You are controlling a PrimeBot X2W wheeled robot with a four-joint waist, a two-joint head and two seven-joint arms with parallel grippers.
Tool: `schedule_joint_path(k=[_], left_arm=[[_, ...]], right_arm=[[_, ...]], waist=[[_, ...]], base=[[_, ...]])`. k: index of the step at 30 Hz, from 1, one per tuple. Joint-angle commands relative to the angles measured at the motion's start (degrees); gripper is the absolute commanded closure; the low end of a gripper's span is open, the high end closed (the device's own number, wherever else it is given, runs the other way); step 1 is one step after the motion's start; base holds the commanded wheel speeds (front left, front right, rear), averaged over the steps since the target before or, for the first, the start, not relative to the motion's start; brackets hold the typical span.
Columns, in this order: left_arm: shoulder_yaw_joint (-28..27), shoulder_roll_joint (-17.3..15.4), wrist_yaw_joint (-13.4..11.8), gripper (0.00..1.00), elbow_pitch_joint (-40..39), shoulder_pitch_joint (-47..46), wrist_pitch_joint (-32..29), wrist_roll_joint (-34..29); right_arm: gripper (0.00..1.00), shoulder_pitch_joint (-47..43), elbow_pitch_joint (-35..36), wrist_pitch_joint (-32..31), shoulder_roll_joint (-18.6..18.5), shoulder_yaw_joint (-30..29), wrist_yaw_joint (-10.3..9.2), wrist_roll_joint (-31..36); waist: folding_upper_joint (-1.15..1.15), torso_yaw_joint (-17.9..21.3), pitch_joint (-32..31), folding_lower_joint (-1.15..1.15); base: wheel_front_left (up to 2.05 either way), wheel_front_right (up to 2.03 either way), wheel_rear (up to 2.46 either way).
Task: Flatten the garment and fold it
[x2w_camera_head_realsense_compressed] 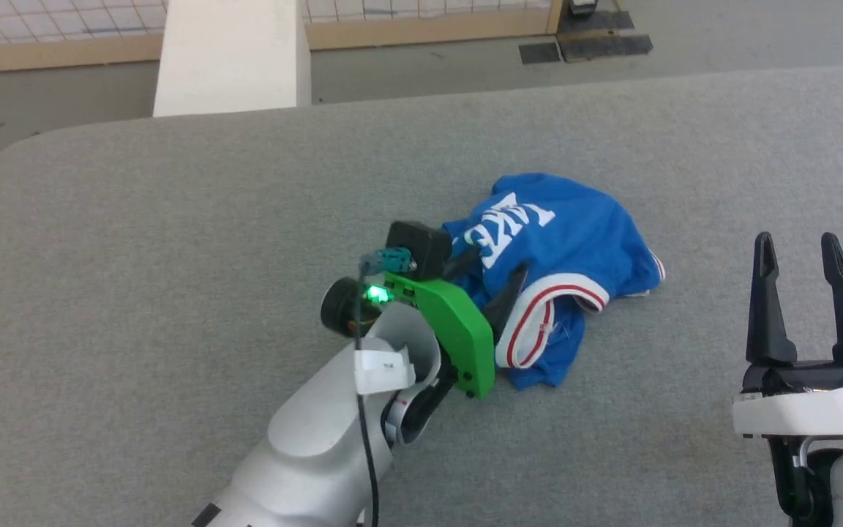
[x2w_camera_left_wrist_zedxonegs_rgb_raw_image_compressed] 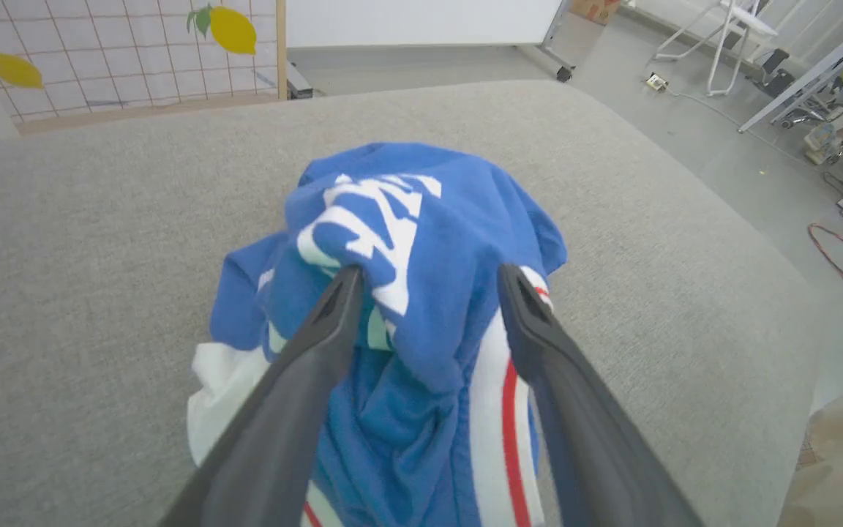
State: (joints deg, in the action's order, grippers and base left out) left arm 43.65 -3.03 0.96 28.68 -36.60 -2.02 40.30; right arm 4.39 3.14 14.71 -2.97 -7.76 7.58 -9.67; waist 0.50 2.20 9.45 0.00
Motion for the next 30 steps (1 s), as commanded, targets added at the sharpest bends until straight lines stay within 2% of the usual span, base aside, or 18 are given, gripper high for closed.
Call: schedule_joint_path(k=[1, 3, 8, 12, 15, 21, 25, 30], left_arm=[[-0.96, 0.14, -0.29, 0.0, -1.43, -0.25, 1.47, 1.19], [-2.71, -0.31, -1.23, 0.0, -3.82, 0.66, 3.92, 1.83], [-7.69, -5.29, -6.07, 0.0, -11.22, 5.31, 13.94, -1.06], [-11.94, -9.26, -10.05, 0.0, -19.11, 12.94, 16.7, -4.35], [-16.93, -10.97, -11.88, 0.0, -25.1, 20.18, 16.96, -7.59], [-24.41, -9.67, -12.23, 0.0, -32.33, 34.4, 17.0, -15.83], [-26.42, -7.94, -10.51, 0.0, -31.87, 41.18, 17.0, -19.14], [-29.05, -4.3, -7.97, 0.0, -31.9, 44.51, 17.01, -20.62]], right_arm=[[0.0, -0.61, -0.11, 0.29, 0.09, -0.09, -0.09, -0.29], [0.0, -1.16, -0.1, 0.29, 0.09, -0.33, -0.09, -0.25], [0.0, -2.41, -0.41, 0.29, 0.09, 0.27, -0.09, -0.18], [0.0, -3.63, -0.38, 0.29, 0.09, 0.44, -0.09, -0.17], [0.0, -4.76, -0.51, 0.29, 0.09, 0.41, -0.09, -0.17], [0.0, -7.04, -1.7, 0.29, 0.09, 0.76, -0.09, -0.31], [0.0, -8.98, -2.87, 0.29, 0.09, 1.03, -0.09, -0.5], [0.0, -9.76, -4.08, -0.06, 0.09, 0.7, -0.09, -1.18]], waist=[[-0.5, -0.99, -1.35, 0.0], [-0.5, -1.57, -2.22, 0.0], [-0.5, -2.17, -4.04, 0.0], [-0.5, -2.54, -4.96, 0.0], [-0.5, -2.98, -5.3, 0.0], [-0.5, -3.9, -6.01, 0.0], [-0.5, -4.42, -6.53, 0.0], [-0.5, -5.14, -6.46, 0.0]], base=[[0.0, 0.0, 0.0], [0.0, 0.0, 0.0], [0.0, 0.0, 0.0], [0.0, 0.0, 0.0], [0.0, 0.0, 0.0], [0.0, 0.0, 0.0], [0.0, 0.0, 0.0], [0.0, 0.0, 0.0]])
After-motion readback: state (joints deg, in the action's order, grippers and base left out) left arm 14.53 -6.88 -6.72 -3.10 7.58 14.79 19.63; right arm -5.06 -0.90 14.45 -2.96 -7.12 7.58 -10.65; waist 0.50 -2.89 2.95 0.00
